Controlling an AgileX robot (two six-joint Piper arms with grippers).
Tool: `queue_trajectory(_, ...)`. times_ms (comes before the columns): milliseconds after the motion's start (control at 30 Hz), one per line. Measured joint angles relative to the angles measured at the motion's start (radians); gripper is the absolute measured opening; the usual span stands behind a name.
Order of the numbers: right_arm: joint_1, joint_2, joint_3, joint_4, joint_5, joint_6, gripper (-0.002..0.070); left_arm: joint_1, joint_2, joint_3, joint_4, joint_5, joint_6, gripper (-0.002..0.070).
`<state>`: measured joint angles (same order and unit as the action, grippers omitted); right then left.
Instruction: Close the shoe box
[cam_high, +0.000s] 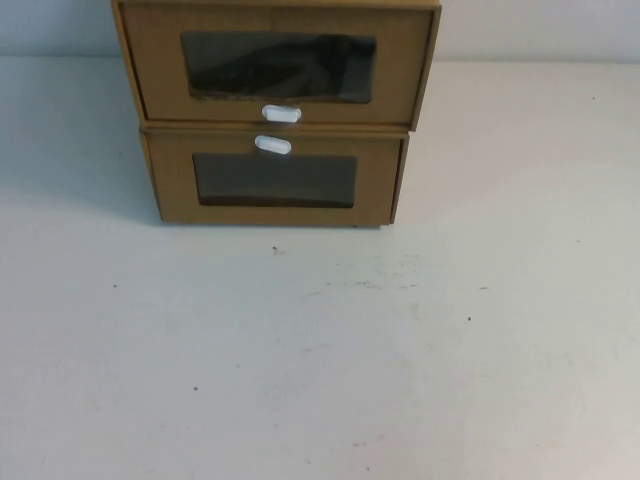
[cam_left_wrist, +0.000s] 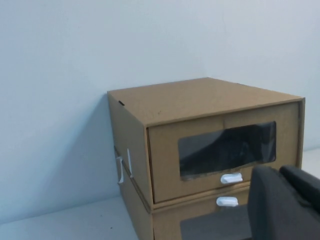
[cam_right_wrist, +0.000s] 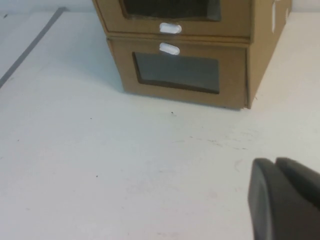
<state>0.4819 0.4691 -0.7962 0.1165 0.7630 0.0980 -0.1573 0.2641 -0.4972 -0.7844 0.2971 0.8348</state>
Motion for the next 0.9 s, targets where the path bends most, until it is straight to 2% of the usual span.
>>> queue_trajectory(233,0.000,-0.239,0.205,-0.096,-0.055,0.059,-0.0011,0.000,-0.169,0.204,-0.002,-0.071,0.049,-0.0005)
queue_trajectory(600,0.000,-0.317,0.552,-0.127,-0.585,0.134,-0.0011,0.000,-0.171,0.505,-0.046,-0.343,0.047,-0.0005)
queue_trajectory(733,0.000,-0.317,0.632,-0.134,-0.756,0.137,-0.0011,0.000,-0.171,0.524,-0.051,-0.297,0.047,-0.0005)
queue_trajectory(900,0.000,-0.317,0.655,-0.135,-0.802,0.139,-0.0012,0.000,-0.171,0.524,-0.051,-0.175,0.047,-0.0005)
